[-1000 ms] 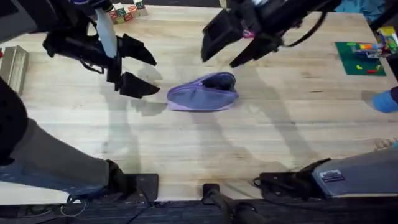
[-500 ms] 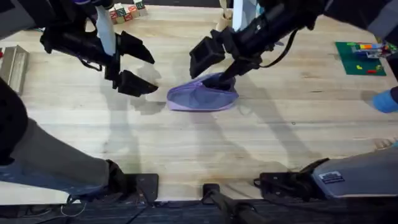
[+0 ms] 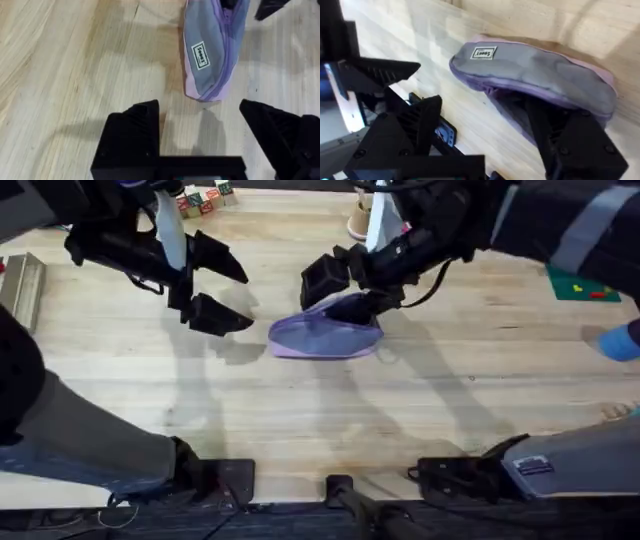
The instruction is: Unzip the bag, pick up the pens from the table one at a time and place them inside, then zip the bag closed.
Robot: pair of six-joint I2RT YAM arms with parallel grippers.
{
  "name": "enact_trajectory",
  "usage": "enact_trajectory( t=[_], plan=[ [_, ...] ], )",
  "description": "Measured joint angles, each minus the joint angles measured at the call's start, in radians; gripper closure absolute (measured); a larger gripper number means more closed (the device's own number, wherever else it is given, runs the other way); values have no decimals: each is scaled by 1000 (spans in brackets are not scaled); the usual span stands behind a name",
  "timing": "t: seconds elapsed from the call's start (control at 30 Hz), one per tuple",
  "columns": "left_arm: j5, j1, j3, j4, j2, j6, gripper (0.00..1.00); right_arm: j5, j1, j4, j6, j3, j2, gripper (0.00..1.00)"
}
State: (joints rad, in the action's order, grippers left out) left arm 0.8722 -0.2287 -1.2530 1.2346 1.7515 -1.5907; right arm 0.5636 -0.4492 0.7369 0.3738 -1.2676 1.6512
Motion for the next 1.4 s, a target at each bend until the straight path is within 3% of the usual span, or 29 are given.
enact_trajectory(
  t=[0.3,0.53,1.4],
  plan=[
    [-2,0,0,-5,0,0,6,2,-58,-142,130,99,0,6],
    [-2,0,0,-5,0,0,6,2,-113,-251,175,103,0,6],
    [-6,0,0,-5,0,0,6,22,-105,-279,225,103,-1,6]
  ],
)
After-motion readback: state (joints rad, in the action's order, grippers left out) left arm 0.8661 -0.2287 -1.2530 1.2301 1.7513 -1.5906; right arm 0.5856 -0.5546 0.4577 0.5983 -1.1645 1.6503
